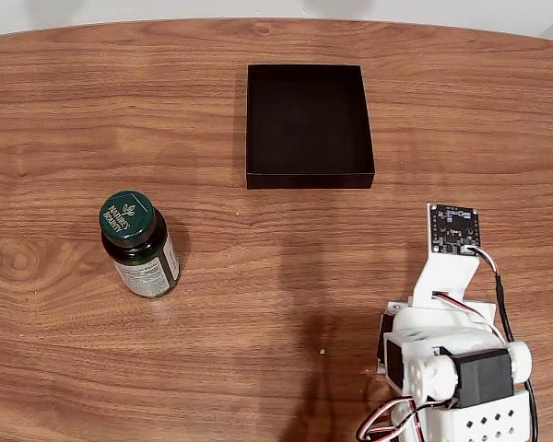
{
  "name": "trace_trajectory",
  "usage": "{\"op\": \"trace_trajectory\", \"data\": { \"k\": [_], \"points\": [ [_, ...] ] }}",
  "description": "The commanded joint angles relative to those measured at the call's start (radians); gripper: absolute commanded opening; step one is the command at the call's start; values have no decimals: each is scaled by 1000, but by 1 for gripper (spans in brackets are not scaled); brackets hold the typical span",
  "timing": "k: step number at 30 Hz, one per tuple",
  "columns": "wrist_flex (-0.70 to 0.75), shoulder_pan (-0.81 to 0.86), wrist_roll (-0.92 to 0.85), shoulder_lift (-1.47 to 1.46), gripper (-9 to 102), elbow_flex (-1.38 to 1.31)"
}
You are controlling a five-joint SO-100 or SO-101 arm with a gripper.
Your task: Pick up the pill bottle and place it in the black box.
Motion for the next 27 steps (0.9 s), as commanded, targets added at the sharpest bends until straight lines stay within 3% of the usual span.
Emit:
{"op": "trace_trajectory", "data": {
  "k": [1,20,27],
  "points": [
    [163,6,6,-5,0,2],
    [163,-6,12,-5,0,2],
    [163,94,14,-5,0,2]
  ]
}}
